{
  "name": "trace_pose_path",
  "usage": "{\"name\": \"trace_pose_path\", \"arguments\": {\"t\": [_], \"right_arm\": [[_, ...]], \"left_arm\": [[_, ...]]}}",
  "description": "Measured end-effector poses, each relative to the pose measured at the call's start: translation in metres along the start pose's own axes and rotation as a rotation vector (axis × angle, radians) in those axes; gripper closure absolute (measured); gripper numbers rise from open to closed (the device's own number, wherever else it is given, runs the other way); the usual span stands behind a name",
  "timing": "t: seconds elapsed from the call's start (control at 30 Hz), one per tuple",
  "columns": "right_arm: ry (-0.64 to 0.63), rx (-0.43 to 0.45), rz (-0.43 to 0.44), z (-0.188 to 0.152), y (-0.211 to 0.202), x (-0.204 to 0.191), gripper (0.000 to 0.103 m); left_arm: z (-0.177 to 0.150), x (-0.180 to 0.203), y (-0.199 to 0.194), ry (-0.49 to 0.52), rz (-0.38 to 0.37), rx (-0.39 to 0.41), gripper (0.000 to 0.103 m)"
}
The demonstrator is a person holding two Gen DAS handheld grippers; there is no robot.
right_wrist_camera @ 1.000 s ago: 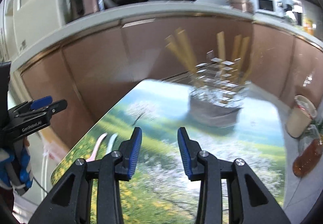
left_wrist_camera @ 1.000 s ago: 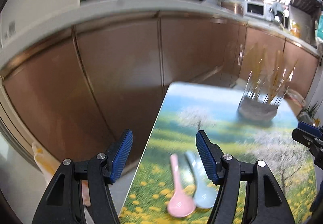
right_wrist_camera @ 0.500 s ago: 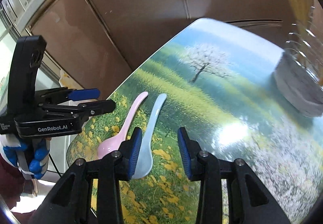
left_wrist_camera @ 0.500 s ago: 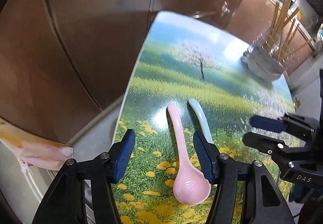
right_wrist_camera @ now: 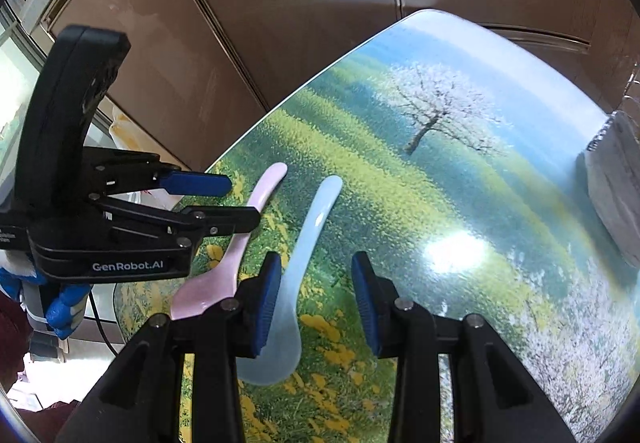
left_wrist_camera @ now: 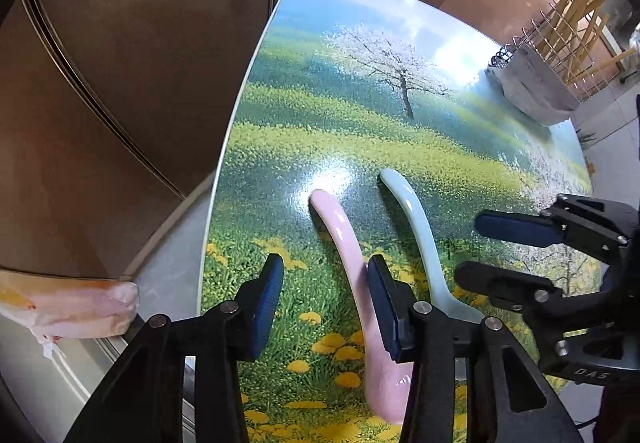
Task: Organize utensils
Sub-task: 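Close the left tool on the pink spoon while the right tool grasps the blue spoon, then lift both spoons upright and carry them over the wire basket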
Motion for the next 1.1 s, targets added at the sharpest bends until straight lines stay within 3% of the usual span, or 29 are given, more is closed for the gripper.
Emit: {"name": "trace_pose_path", "arguments": {"t": [0.33,0.5,0.63,0.77,0.87,1.1], "right_arm": [[-0.025,-0.045,0.004,0.003,0.026,-0.008,0.070],[-0.046,-0.052,-0.016,0.006,0.032,-0.010,0.085],[-0.055,-0.055,-0.034,0.005,0.033,-0.009,0.092],[-0.037,-0.040,-0.045,-0.004,0.027,-0.002,0.094],[-0.003,-0.021,-0.036,-0.013,0.021,0.006,0.095],[0.036,0.064,-0.007,-0.030,-0.005,0.013,0.095]], "left_arm": [[0.003,-0.014,-0.002,-0.036,-0.059,-0.004,0.071],[0.006,-0.013,-0.001,-0.046,-0.059,-0.024,0.071],[0.008,-0.007,0.001,-0.033,-0.034,-0.035,0.073],[0.007,-0.002,0.003,-0.014,-0.002,-0.044,0.087],[0.006,0.002,0.004,-0.010,0.006,-0.045,0.092],[0.000,0.009,0.001,-0.018,0.024,-0.005,0.092]]}}
Point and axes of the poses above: each gripper's, at about its wrist camera, not at the fingertips, and y roughly the way its jaws point, x to its right, z to its top, the point moved 4 cm from there along y, roughly the way its jaws point, and after that the axes turned 1 degree about -y, right-handed, at the moved point
